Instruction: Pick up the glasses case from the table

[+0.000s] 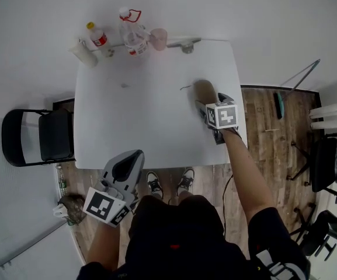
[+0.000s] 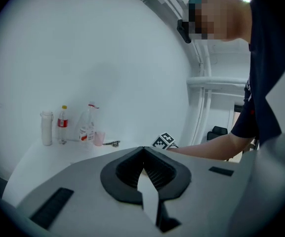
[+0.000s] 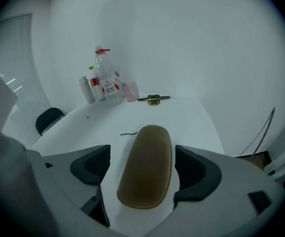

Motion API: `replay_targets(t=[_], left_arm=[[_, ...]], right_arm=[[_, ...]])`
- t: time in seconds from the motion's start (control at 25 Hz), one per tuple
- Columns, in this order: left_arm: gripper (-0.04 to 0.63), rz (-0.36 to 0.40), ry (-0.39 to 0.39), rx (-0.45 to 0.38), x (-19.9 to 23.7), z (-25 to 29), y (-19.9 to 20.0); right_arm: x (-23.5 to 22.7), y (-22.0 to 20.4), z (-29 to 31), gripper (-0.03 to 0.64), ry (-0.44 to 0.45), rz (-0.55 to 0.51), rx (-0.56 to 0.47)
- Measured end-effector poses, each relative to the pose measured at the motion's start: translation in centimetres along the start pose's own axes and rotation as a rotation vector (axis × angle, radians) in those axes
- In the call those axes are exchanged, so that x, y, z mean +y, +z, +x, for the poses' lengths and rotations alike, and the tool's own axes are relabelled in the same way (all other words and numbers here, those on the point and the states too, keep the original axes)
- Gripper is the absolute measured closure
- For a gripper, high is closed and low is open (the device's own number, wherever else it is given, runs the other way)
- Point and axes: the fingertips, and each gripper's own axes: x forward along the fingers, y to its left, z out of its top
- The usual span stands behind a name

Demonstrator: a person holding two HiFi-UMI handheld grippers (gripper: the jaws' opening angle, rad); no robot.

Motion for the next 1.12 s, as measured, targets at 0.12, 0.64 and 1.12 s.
replay_targets(t=[0.12, 0.64, 1.12], left_arm=[[0.575, -0.011, 0.014, 0.011, 1.1, -0.4, -0.5], [0.575, -0.008, 0.03, 0.031, 3.4, -1.0, -1.3], [0.575, 0.005, 0.007, 0.019, 2.9, -2.2, -0.8]], right_arm=[[-0.8, -0.3, 1.9, 0.225, -0.032, -0.007, 0.047], [-1.5, -2.4, 6.1, 0.213, -0.051, 0.053, 0.211], [3.1, -0.2, -5.5, 0.213, 0.058, 0.083, -0.233]])
